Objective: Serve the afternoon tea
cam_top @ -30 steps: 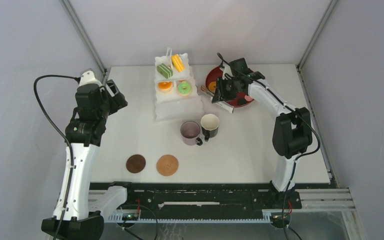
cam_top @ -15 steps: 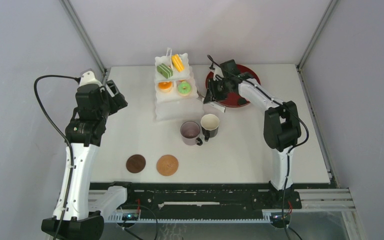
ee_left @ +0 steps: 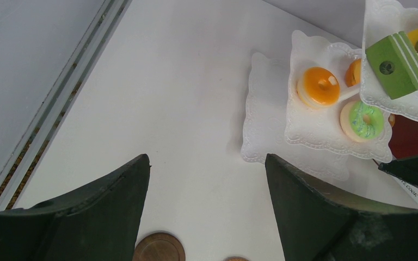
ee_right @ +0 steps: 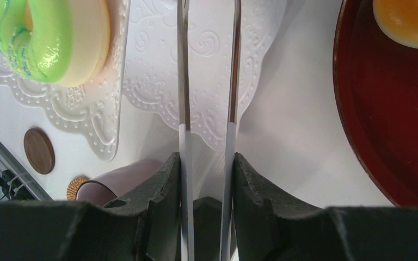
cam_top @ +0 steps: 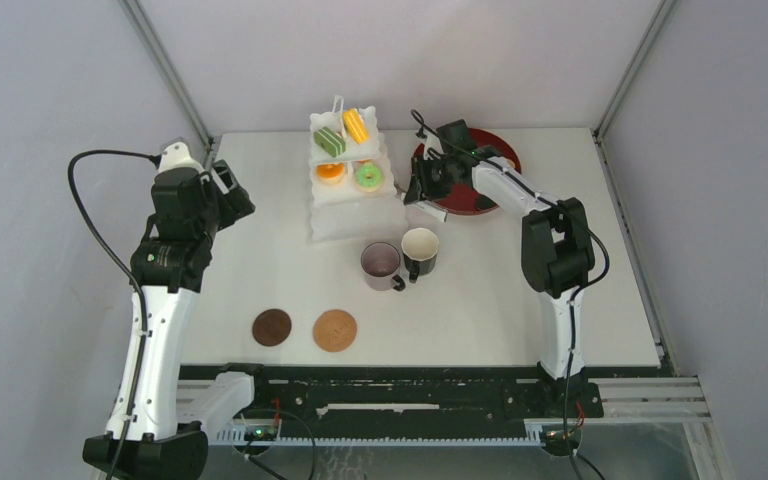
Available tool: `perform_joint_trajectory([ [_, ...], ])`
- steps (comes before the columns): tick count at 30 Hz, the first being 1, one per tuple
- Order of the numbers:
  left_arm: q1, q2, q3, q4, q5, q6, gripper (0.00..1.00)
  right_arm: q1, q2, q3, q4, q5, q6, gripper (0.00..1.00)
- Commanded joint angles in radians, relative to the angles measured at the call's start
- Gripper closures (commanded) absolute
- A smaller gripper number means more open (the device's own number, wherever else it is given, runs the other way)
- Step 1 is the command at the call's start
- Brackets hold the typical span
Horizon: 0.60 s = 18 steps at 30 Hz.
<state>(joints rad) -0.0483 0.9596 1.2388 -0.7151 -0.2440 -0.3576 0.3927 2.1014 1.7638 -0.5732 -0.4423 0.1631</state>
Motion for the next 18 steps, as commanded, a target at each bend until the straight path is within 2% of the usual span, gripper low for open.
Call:
perform_joint_trajectory([
  [1, 0.0, -0.004, 0.003, 0.019, -0.017, 0.01, 0.18, 0.005, -0.019, 0.046, 0.052, -0.009, 0.005, 0.67],
  [18, 0.0, -0.016, -0.004, 0.019, -0.017, 0.01, 0.18, 0.002, -0.037, 0.03, 0.041, -0.006, 0.007, 0.55],
])
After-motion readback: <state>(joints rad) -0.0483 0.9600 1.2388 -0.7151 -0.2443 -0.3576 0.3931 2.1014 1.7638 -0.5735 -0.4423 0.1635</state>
